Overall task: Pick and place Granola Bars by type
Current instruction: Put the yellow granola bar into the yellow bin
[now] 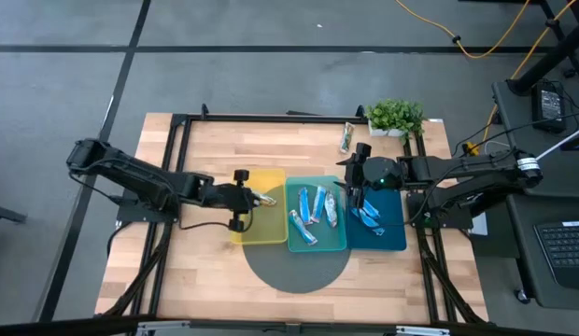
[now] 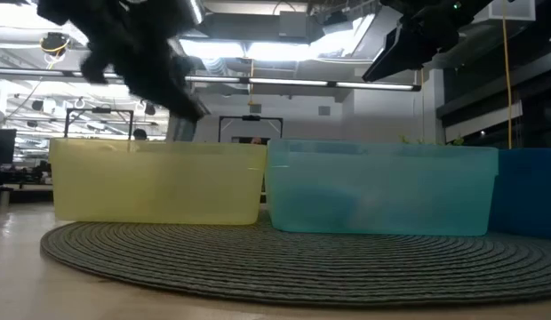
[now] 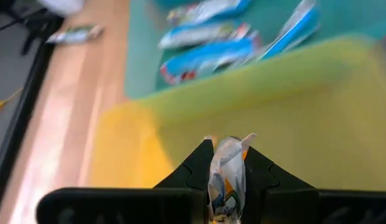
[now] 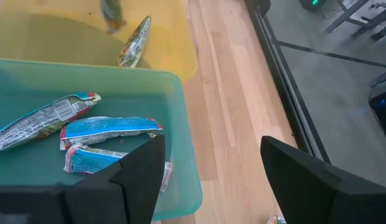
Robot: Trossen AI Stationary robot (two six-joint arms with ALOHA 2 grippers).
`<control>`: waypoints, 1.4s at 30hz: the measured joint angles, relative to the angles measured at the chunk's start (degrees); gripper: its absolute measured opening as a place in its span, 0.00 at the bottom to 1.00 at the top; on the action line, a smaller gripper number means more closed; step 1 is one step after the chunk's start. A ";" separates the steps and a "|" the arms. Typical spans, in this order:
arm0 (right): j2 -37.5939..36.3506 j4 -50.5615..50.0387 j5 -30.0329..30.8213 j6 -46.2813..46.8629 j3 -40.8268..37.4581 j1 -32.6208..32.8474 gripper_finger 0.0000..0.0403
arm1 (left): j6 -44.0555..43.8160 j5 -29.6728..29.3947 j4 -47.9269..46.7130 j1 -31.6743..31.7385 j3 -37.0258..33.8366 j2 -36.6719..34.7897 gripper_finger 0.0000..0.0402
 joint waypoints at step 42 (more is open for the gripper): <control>0.02 0.85 0.01 0.09 0.00 -3.10 0.66 | 1.61 -19.72 -7.21 -3.05 10.23 9.69 0.51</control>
